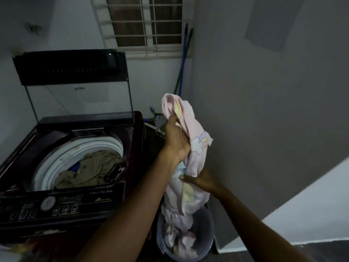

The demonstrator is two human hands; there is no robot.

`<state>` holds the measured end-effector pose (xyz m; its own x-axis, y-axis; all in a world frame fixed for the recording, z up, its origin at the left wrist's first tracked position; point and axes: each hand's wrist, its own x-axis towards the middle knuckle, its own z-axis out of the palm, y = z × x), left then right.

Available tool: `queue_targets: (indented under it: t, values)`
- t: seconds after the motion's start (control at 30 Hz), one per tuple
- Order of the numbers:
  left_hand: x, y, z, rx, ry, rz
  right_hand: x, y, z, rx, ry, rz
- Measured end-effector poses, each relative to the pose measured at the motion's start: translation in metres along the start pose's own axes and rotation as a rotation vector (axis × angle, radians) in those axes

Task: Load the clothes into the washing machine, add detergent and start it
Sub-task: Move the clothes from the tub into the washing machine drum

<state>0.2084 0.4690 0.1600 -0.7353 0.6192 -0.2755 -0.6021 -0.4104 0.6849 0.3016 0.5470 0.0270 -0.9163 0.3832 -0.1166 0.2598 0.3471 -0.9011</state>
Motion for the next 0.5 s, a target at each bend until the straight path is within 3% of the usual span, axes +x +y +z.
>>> queue_targets:
  t: [0.03,0.1,0.2,0.27,0.33,0.43,0.5]
  values:
    - [0.002,0.01,0.007,-0.019,-0.017,0.025,0.004,0.002,0.008,0.031,0.037,0.019]
    - [0.002,0.02,0.0,0.175,-0.004,0.188,0.01,0.004,0.014,0.081,0.127,0.078]
    - [0.015,0.03,-0.028,0.868,0.182,0.468,0.004,-0.007,-0.002,0.16,0.143,0.067]
    - [0.021,0.036,-0.053,1.161,0.271,0.56,0.003,-0.012,-0.023,0.156,0.186,0.058]
    - [0.026,0.038,-0.077,1.365,0.299,0.555,0.005,-0.018,-0.04,0.186,0.238,0.077]
    - [0.022,0.014,-0.092,1.665,0.17,0.483,0.018,-0.033,-0.054,0.171,0.325,0.077]
    - [0.019,0.0,-0.092,1.69,0.07,0.315,0.024,-0.054,-0.058,0.144,0.363,0.043]
